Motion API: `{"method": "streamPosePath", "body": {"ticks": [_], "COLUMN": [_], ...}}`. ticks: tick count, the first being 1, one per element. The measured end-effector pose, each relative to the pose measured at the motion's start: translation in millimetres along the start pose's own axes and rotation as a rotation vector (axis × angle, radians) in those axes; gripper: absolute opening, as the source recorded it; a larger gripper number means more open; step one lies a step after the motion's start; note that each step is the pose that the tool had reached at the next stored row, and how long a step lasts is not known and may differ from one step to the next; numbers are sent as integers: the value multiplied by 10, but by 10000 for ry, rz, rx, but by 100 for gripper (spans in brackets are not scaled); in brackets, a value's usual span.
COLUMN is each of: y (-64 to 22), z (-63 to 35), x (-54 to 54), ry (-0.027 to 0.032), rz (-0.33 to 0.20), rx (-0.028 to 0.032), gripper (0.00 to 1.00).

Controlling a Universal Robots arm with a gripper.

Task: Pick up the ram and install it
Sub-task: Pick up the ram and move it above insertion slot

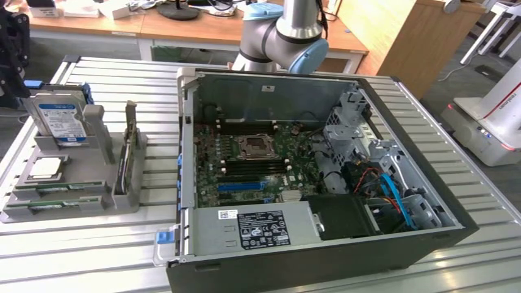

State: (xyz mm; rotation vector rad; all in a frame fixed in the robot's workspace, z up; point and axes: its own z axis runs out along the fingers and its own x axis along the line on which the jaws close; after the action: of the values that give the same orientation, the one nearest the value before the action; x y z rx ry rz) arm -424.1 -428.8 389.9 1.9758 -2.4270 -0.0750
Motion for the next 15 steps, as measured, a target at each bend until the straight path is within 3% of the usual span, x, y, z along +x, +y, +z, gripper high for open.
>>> {"method": "streamPosePath", "body": {"ticks": [15], "y": [0], "z": [2], "x": [0], "ry": [15], "rz": [-331], "rx": [-8], "gripper": [30]}}
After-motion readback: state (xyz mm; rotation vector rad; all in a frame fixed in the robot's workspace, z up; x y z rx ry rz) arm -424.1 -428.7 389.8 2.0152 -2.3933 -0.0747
